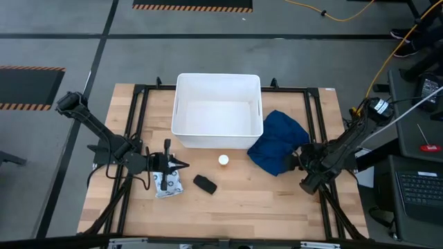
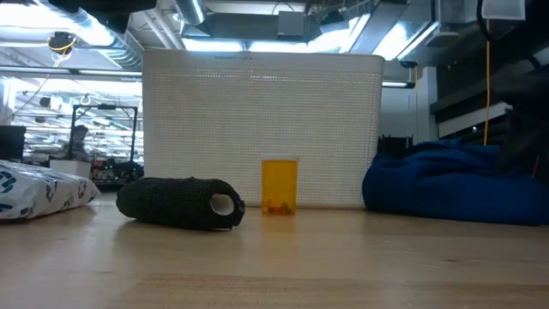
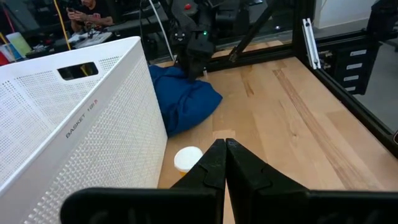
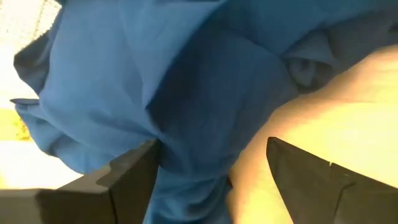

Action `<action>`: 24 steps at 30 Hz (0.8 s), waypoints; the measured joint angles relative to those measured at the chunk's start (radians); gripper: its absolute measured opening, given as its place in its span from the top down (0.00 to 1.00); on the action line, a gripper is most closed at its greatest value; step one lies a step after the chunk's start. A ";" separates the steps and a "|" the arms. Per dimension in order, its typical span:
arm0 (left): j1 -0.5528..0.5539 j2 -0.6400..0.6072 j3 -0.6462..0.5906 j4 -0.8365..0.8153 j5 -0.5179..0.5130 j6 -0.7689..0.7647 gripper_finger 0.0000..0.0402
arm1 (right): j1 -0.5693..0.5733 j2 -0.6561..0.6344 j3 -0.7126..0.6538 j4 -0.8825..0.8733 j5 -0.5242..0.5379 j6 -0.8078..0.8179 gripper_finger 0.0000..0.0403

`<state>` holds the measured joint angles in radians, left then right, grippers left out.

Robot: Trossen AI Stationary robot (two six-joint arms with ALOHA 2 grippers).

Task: Pick & place medical supplies in basket/bin
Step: Put the blue gown into the white bin

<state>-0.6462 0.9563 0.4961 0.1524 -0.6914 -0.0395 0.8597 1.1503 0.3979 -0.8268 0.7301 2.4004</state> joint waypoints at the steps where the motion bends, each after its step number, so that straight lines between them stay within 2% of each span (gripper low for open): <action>1: 0.000 0.000 0.000 0.000 0.000 0.000 0.99 | -0.003 0.000 -0.011 0.019 0.014 0.000 0.27; 9: 0.000 0.000 0.000 0.000 -0.009 0.000 0.99 | -0.017 0.000 -0.112 0.196 0.048 0.004 0.27; 12: 0.000 0.000 0.000 0.000 -0.009 0.000 0.99 | -0.030 0.000 -0.158 0.271 0.107 0.005 0.27; 15: 0.000 0.000 0.000 0.000 -0.009 0.000 0.99 | -0.043 0.001 -0.188 0.304 0.169 0.001 0.27; 24: 0.000 0.000 0.000 0.000 -0.029 0.000 0.99 | -0.106 0.005 -0.213 0.367 0.233 -0.050 0.27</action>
<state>-0.6462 0.9562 0.4961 0.1528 -0.7208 -0.0395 0.7533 1.1553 0.1852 -0.4595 0.9628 2.3504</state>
